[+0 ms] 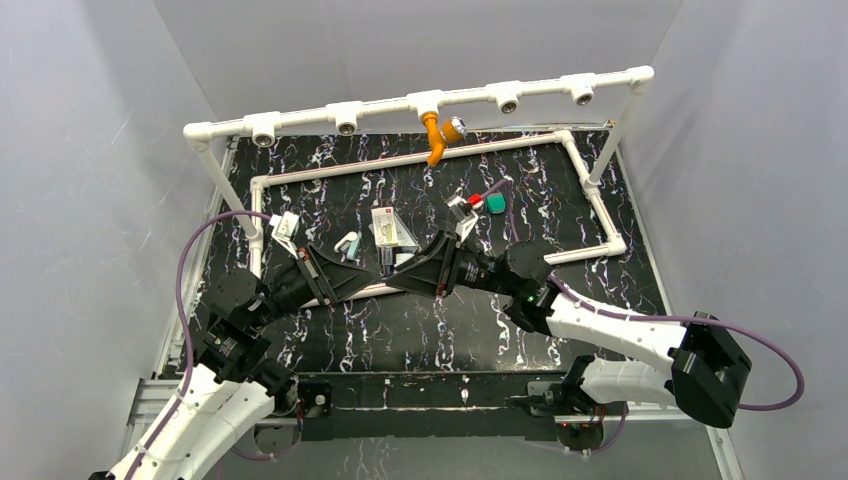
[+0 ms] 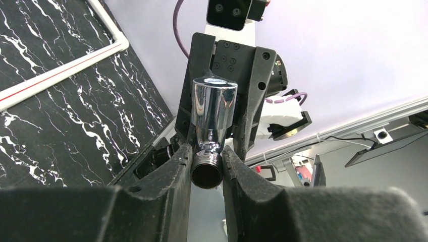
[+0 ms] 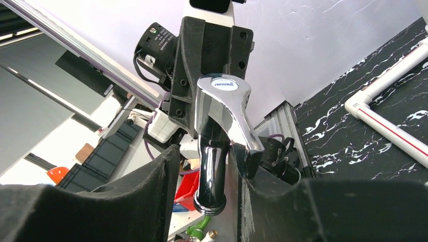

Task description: Install the water faucets

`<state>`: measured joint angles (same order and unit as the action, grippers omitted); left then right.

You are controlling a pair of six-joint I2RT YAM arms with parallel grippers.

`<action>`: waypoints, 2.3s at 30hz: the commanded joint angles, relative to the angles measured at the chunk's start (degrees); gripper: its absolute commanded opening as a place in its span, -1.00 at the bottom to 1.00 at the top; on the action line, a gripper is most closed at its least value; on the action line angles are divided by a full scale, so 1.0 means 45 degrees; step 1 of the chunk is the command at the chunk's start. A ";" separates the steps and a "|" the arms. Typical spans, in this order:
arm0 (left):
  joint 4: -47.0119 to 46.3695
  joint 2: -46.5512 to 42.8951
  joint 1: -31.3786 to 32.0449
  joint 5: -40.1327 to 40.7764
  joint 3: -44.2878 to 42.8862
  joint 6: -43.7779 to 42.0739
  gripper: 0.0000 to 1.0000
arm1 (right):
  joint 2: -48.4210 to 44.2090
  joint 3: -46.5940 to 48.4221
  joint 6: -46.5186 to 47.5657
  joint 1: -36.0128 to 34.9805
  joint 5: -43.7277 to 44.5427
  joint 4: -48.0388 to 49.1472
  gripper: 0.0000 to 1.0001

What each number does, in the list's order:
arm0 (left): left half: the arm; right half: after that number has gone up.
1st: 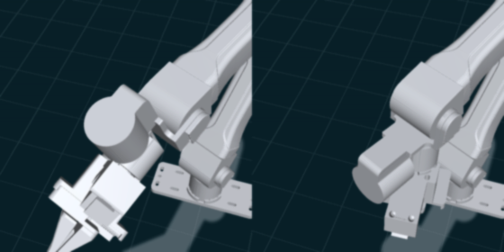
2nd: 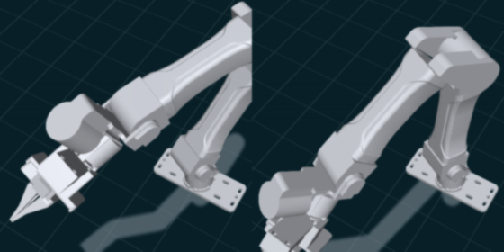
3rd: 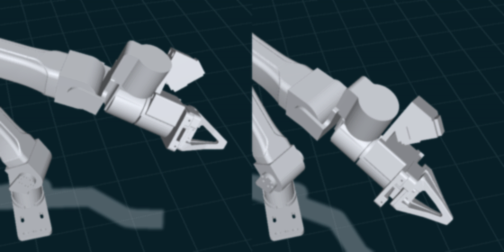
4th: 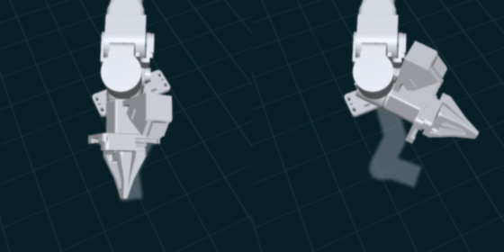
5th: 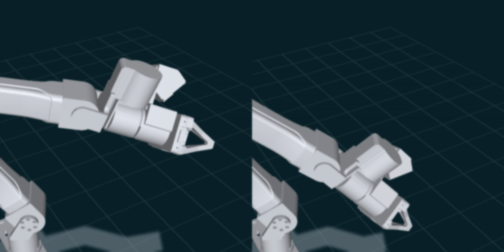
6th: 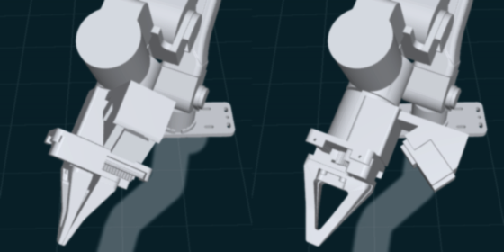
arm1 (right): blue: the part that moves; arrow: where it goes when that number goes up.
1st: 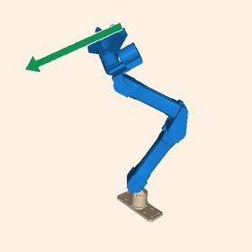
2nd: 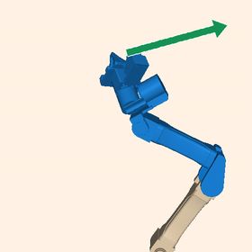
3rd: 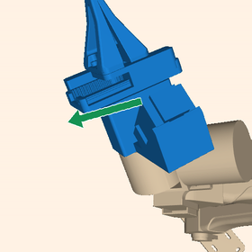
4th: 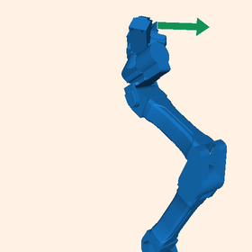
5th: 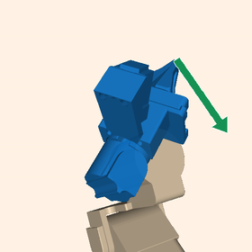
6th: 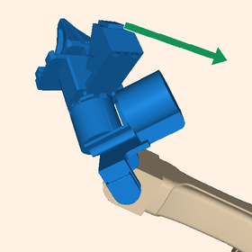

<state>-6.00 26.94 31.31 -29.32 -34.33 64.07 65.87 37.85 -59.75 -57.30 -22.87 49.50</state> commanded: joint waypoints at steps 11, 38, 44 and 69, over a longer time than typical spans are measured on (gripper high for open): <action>-0.0258 0.0174 0.0034 0.0036 -0.0220 -0.0422 -1.00 | -0.0230 0.0577 0.0483 -0.0099 -0.0016 -0.0100 -0.63; 0.4466 0.1076 0.0034 0.1736 -0.3358 -0.3763 0.40 | -0.2666 0.1036 0.3477 -0.0099 0.2185 -0.4740 -0.97; 0.7551 0.2943 0.0034 0.3927 -0.6326 -0.6133 0.45 | -0.3735 0.2371 0.5933 -0.0099 0.4329 -0.8425 -0.97; 0.4080 1.0552 0.0034 0.9136 -1.4369 -1.1938 0.42 | -0.3410 0.4481 1.2778 -0.0080 1.3426 -1.3677 -0.97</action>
<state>18.41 71.94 31.57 5.65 -94.70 18.11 49.36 54.98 -8.36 -57.56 30.96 -13.80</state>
